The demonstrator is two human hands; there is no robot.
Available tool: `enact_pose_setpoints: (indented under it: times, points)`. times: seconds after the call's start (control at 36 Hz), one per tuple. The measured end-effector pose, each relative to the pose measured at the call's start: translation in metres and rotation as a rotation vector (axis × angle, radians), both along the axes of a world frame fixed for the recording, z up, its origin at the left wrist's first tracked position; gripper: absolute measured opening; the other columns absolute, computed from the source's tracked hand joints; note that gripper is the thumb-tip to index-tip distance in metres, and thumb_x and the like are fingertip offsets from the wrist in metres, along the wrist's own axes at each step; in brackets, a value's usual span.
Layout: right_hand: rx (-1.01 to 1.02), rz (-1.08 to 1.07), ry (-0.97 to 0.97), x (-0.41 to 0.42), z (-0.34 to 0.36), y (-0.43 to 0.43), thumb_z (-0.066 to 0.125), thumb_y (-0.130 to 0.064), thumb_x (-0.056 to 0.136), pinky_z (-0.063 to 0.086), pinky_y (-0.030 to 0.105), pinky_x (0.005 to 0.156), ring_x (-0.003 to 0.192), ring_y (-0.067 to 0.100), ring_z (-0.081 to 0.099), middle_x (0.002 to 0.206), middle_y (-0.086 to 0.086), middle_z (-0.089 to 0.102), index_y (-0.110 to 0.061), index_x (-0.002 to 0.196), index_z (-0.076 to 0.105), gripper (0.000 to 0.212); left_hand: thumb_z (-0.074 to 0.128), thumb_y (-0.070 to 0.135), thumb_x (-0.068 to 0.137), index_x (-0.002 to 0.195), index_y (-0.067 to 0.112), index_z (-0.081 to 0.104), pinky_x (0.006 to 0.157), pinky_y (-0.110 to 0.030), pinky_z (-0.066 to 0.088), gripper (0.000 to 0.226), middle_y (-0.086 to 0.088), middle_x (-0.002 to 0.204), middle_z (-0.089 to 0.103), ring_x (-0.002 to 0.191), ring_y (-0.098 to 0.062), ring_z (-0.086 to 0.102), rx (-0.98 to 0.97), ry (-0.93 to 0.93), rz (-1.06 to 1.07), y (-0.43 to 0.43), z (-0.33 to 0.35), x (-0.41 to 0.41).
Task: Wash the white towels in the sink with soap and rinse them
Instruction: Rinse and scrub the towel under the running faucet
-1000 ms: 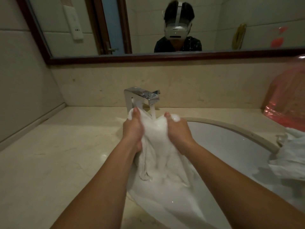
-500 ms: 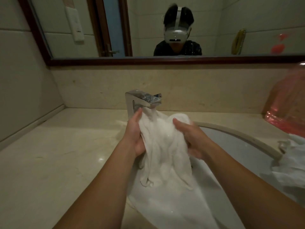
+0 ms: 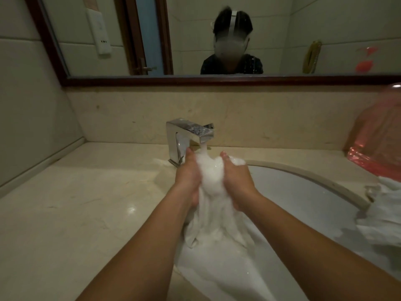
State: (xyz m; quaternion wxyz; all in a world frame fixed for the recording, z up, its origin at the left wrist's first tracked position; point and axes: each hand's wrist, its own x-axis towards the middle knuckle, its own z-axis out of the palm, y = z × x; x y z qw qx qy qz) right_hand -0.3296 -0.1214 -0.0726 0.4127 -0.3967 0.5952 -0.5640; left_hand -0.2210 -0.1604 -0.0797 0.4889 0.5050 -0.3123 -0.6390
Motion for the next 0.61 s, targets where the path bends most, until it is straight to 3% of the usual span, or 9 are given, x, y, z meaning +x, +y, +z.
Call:
enact_pose_setpoints:
  times: [0.11,0.19,0.25,0.28,0.33,0.39,0.44,0.5,0.61]
  points:
    - [0.033,0.020,-0.015,-0.013,0.001,0.001,0.057,-0.049,0.107,0.043,0.027,0.062,0.069,0.020,0.061,0.077,0.005,0.065,-0.016,0.094,0.070,0.038,0.049,0.077,0.098,0.138,0.010,0.063,0.078,-0.042,0.062,0.080,-0.018,0.110,0.079,0.095,-0.036,0.079,-0.005,0.100,-0.012,-0.004,-0.002,0.006]
    - [-0.032,-0.017,0.041,-0.032,0.003,0.001,0.060,-0.046,0.106,0.051,0.031,0.070,0.081,0.022,0.070,0.098,0.009,0.077,-0.013,0.100,0.072,0.036,0.041,0.078,0.099,0.141,0.010,0.063,0.091,-0.049,0.061,0.083,-0.021,0.125,0.074,0.110,-0.038,0.075,-0.033,0.219,-0.101,0.000,0.002,0.015]
    - [-0.070,-0.027,0.081,-0.045,0.004,0.002,0.061,-0.040,0.107,0.051,0.029,0.083,0.101,0.016,0.068,0.125,0.000,0.070,-0.013,0.125,0.069,0.034,0.036,0.076,0.103,0.147,0.011,0.059,0.106,-0.054,0.054,0.082,-0.021,0.134,0.071,0.121,-0.039,0.070,-0.054,0.263,-0.162,0.003,0.006,0.021]
    - [-0.069,-0.029,0.103,-0.051,0.004,0.004,0.062,-0.038,0.107,0.048,0.028,0.092,0.111,0.014,0.062,0.133,-0.005,0.061,-0.012,0.143,0.061,0.044,0.034,0.073,0.105,0.148,0.011,0.059,0.110,-0.054,0.051,0.079,-0.020,0.135,0.070,0.124,-0.039,0.069,-0.060,0.284,-0.173,0.005,0.008,0.024]
    - [-0.036,-0.009,0.098,-0.062,0.001,0.005,0.064,-0.037,0.106,0.048,0.034,0.101,0.120,0.017,0.059,0.143,-0.004,0.057,-0.018,0.156,0.048,0.056,0.032,0.065,0.109,0.143,0.010,0.063,0.108,-0.052,0.051,0.072,-0.019,0.132,0.072,0.124,-0.038,0.068,-0.070,0.314,-0.178,0.009,0.011,0.029]
    - [0.005,0.071,-0.032,-0.067,-0.002,0.006,0.064,-0.029,0.106,0.062,0.041,0.089,0.111,0.021,0.072,0.140,0.001,0.065,-0.028,0.150,0.051,0.045,0.032,0.059,0.111,0.138,0.008,0.066,0.101,-0.053,0.052,0.067,-0.021,0.130,0.073,0.123,-0.040,0.067,-0.076,0.356,-0.191,0.016,0.015,0.032]
    - [0.004,0.171,-0.145,-0.064,0.001,0.007,0.059,-0.008,0.107,0.064,0.036,0.066,0.092,0.022,0.079,0.122,0.008,0.074,-0.024,0.136,0.060,0.033,0.032,0.055,0.112,0.136,0.007,0.067,0.100,-0.056,0.050,0.064,-0.024,0.131,0.071,0.124,-0.043,0.065,-0.087,0.383,-0.210,0.019,0.013,0.036]
    - [-0.027,0.247,-0.207,-0.058,0.003,0.007,0.053,0.006,0.102,0.063,0.035,0.063,0.087,0.026,0.080,0.115,0.015,0.077,-0.020,0.130,0.067,0.040,0.033,0.051,0.111,0.138,0.006,0.066,0.103,-0.059,0.047,0.061,-0.026,0.134,0.069,0.127,-0.046,0.063,-0.091,0.399,-0.220,0.020,0.012,0.042]
    - [-0.021,0.236,-0.162,-0.044,0.007,0.006,0.055,0.005,0.100,0.062,0.036,0.062,0.081,0.027,0.079,0.101,0.013,0.080,-0.016,0.116,0.076,0.033,0.039,0.050,0.105,0.144,0.006,0.062,0.112,-0.060,0.043,0.063,-0.028,0.140,0.064,0.131,-0.050,0.060,-0.127,0.440,-0.220,0.020,0.013,0.049]
